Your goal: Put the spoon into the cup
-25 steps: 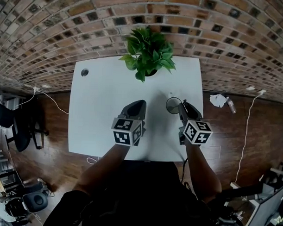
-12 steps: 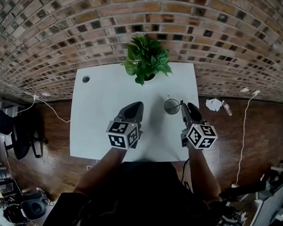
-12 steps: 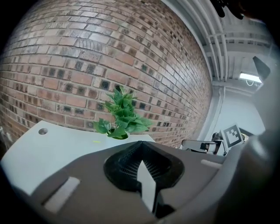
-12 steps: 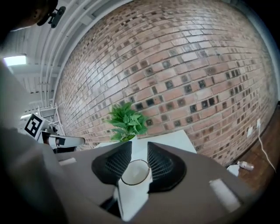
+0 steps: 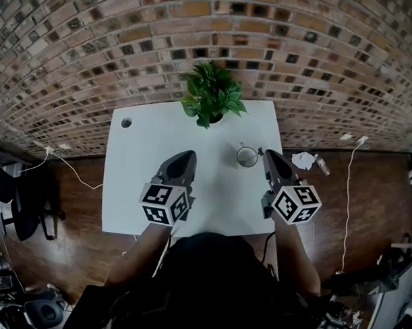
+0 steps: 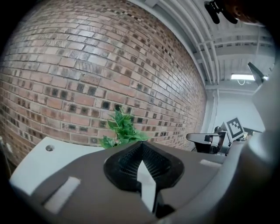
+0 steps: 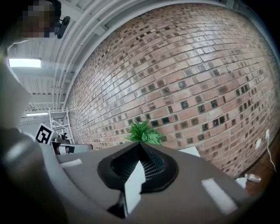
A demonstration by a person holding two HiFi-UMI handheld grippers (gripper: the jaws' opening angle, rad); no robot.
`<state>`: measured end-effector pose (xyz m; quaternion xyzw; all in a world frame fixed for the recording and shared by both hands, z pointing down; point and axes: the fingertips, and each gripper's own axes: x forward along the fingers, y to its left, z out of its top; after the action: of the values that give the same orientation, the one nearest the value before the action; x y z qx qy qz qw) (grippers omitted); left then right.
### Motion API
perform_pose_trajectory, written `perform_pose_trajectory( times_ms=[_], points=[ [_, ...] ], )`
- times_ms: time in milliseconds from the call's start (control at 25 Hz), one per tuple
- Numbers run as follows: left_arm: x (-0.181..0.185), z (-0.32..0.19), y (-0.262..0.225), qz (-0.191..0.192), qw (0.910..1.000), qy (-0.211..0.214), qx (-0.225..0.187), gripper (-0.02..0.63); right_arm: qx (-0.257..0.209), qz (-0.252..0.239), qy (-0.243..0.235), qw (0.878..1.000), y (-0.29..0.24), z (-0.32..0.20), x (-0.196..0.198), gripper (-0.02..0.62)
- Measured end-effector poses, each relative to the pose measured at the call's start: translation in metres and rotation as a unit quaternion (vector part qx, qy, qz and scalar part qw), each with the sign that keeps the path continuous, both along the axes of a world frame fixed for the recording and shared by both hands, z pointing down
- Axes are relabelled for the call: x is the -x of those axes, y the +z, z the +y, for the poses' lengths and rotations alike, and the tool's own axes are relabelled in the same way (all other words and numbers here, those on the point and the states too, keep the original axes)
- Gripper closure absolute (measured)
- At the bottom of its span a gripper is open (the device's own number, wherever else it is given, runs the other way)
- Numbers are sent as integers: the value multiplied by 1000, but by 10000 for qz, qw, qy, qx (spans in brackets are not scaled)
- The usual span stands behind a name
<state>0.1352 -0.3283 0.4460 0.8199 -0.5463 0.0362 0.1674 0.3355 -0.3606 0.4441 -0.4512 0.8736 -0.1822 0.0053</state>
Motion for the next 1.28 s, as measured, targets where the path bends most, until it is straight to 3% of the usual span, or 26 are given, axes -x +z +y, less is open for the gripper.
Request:
perform_pose_trajectory(
  times_ms=[400,1280],
  points=[
    [36,23,-55,42,9974,-338,-633,612,-302,-4,-371,9989,-42,30,30,589],
    [60,33,-49,-105,9971,-468,-584,612,-362,149,-563,9976,-46,39,49,589]
  ],
)
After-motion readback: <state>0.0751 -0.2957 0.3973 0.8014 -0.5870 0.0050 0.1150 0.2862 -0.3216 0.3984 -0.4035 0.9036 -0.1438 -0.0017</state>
